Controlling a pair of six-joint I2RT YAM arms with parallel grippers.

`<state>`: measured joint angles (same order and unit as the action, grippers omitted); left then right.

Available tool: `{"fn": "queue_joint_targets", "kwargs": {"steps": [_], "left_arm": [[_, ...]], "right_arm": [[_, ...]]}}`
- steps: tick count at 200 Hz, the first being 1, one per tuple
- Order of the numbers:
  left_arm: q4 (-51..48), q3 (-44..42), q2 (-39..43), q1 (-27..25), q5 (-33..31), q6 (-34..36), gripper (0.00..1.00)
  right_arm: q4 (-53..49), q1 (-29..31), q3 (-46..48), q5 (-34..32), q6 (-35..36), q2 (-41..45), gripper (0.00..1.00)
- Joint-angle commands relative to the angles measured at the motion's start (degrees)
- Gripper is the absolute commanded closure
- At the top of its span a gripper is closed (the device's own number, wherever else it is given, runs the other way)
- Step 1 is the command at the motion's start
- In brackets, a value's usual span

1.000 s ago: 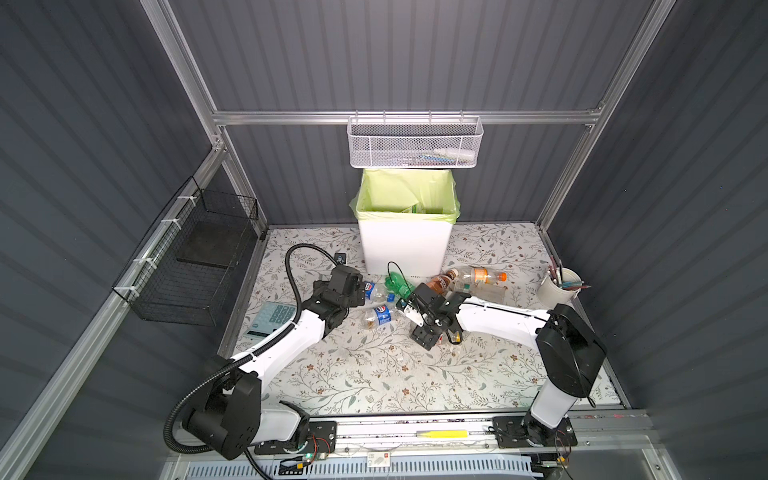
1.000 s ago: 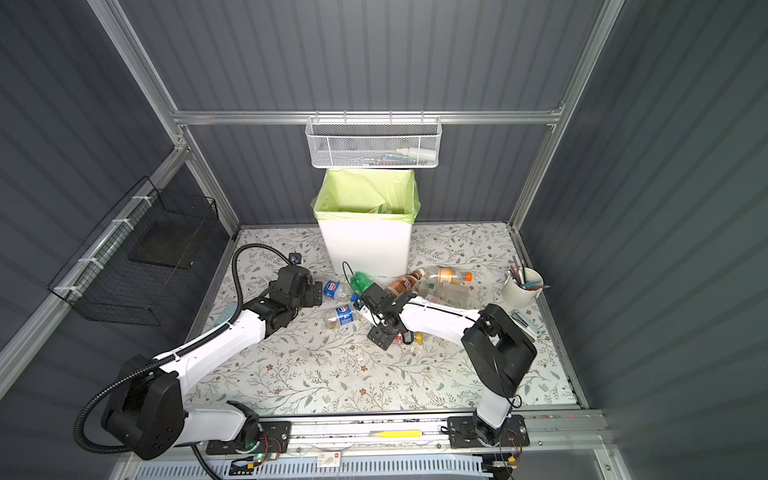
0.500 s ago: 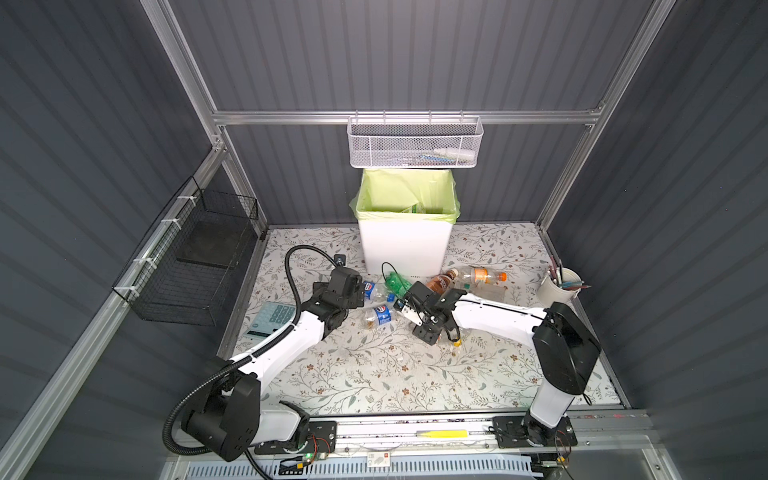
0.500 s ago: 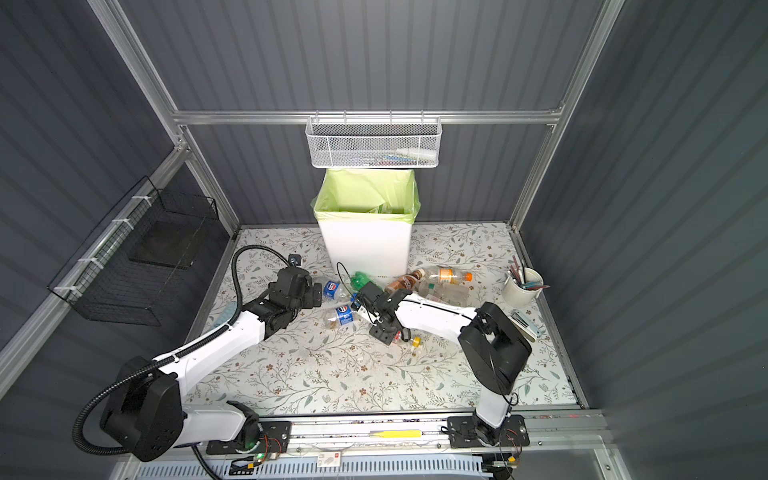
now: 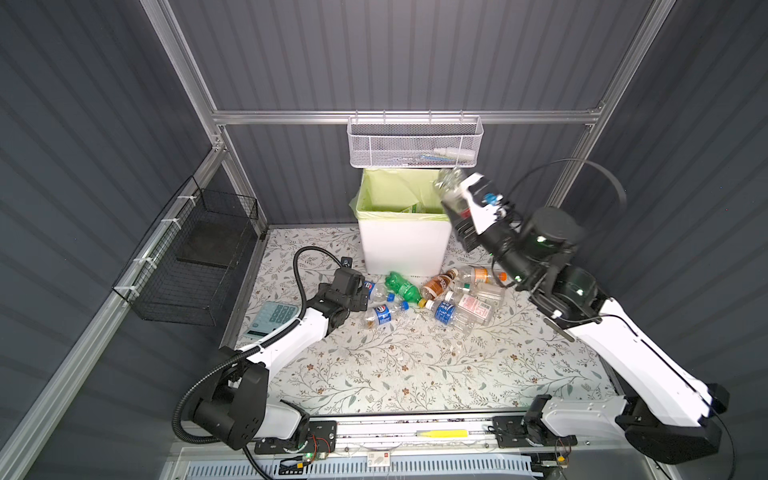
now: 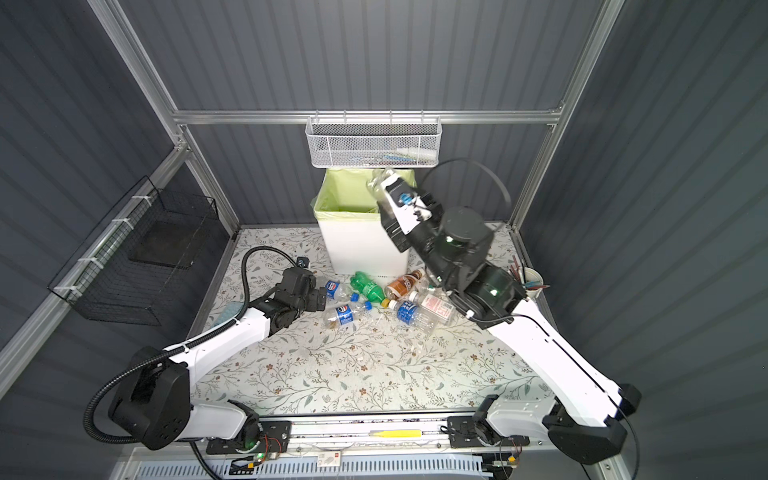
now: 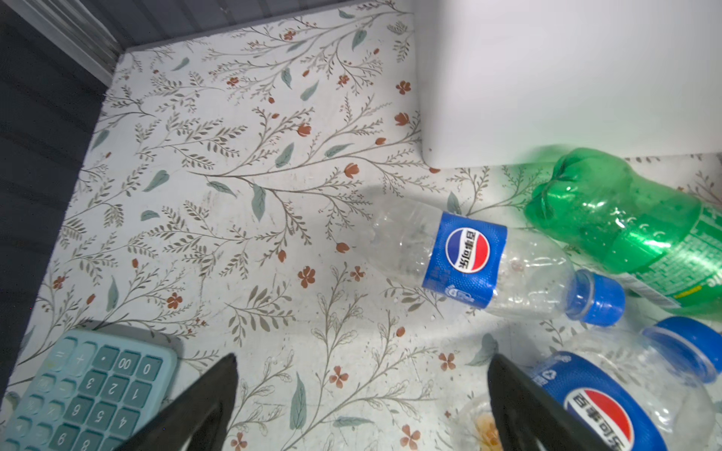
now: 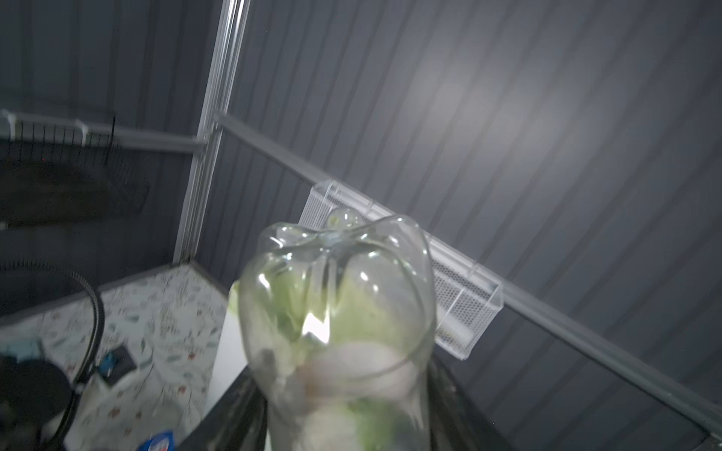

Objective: Throw the plastic bottles in the bin
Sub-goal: 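Lift the clear bottle with the right gripper over the bin and release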

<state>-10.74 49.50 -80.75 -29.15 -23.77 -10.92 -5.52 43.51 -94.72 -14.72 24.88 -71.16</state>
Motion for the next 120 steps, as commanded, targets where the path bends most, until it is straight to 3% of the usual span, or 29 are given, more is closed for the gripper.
{"fn": "queue_joint_targets", "kwargs": {"steps": [1,30,53,63,77,93,120], "left_arm": [[0.2,2.5,-1.0,0.1,3.9,1.8,0.0],[0.3,3.6,-2.3,-0.3,5.7,2.4,0.0],[0.0,4.6,-3.5,-1.1,5.6,3.0,0.0],[-0.5,5.1,-3.8,-1.4,5.4,3.3,0.0],[-1.4,5.4,-3.7,-1.8,4.5,3.9,0.0],[-1.4,5.0,-3.1,-2.3,3.9,4.7,0.0],[-1.1,5.0,-3.0,-4.7,2.0,6.9,0.0]], "right_arm": [[5.8,-6.3,-3.4,7.6,-5.7,-4.5,0.42],[-0.8,-14.9,-13.2,17.5,-20.6,-17.1,0.42],[-15.4,-16.9,-30.0,26.2,-26.1,-32.9,0.37],[-23.6,-16.8,-39.3,25.8,-25.7,-38.7,0.3],[-28.8,-16.8,-47.3,22.0,-25.4,-41.8,0.1],[-24.8,-16.8,-43.5,18.5,-25.2,-37.3,0.01],[-8.6,-16.9,-23.5,15.0,-25.7,-23.6,0.01]]}}
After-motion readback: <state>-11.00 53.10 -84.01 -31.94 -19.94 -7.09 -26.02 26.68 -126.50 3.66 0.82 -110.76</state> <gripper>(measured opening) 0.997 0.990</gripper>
